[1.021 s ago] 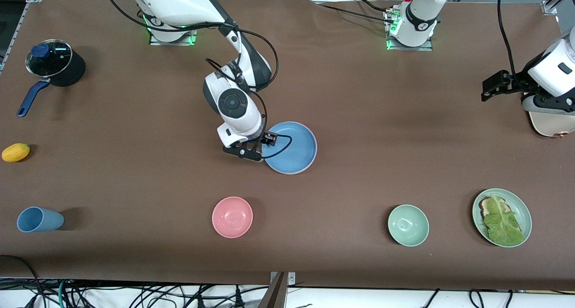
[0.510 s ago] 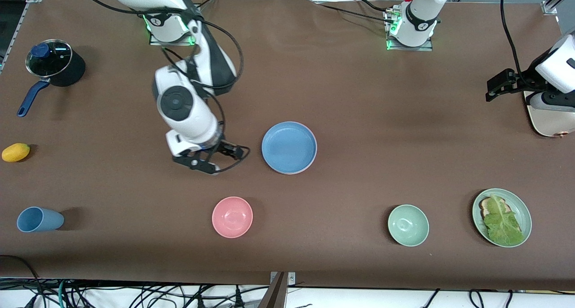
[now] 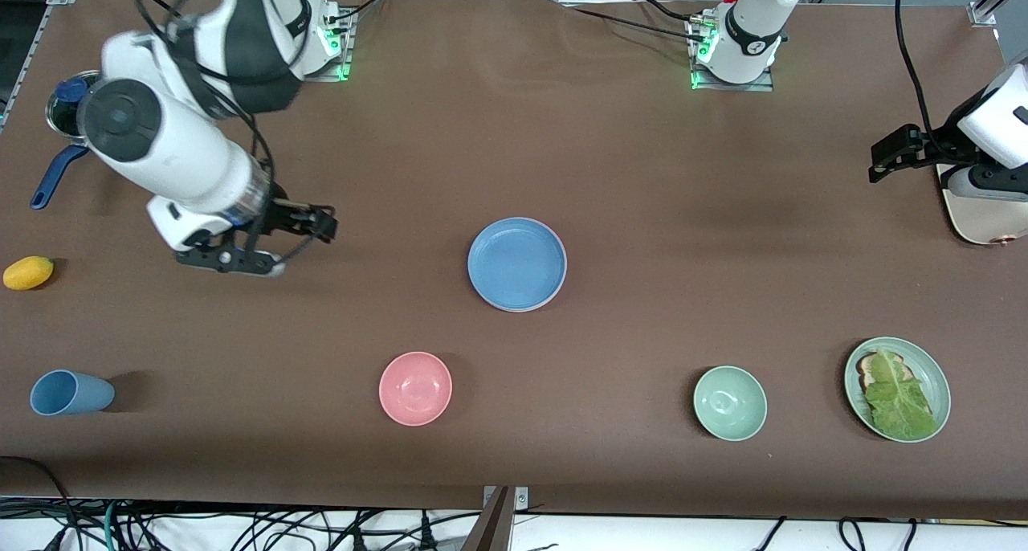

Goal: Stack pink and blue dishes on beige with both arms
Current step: 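Open the right gripper and withdraw it from the blue plate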

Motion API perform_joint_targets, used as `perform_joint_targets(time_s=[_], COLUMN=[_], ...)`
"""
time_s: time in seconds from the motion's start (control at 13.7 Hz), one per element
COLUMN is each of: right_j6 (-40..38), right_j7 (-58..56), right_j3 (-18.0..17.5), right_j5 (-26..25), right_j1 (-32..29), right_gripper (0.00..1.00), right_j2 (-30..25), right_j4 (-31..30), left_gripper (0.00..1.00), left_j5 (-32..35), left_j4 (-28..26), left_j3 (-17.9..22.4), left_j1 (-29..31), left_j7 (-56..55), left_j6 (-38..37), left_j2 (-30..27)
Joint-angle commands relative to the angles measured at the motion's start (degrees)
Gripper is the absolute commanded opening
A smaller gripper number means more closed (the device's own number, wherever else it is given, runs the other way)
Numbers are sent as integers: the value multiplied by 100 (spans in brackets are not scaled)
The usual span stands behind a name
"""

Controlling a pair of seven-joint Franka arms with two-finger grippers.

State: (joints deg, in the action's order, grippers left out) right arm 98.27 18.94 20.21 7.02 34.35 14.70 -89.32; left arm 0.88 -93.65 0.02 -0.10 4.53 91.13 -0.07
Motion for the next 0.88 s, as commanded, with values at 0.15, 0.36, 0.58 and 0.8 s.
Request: perform_joint_targets(time_s=[0.15,0.36,0.58,0.8], right_j6=[-396,-606,-887,-905], right_j7=[-356,-731,-927,-945], right_j3=[-2262,-2548,-2802,-2821], right_j5=[-578,-588,-579,-684], right_j1=[-2341,-2845,-3276,-3268], right_gripper=[100,100,100,100], right_j2=[-1020,-1127,-1109,-1127], right_j4=[-612,-605,-385,-341], left_gripper=[100,100,100,100], left_j5=[-62,-44,-27,-44], left_j4=[216,233,233,233], left_j3=[-2,-2,-2,-2], left_j1=[19,19,10,10], left_j7=[110,110,66,74], left_j6=[-7,1,1,1], left_j2=[69,139,148,148])
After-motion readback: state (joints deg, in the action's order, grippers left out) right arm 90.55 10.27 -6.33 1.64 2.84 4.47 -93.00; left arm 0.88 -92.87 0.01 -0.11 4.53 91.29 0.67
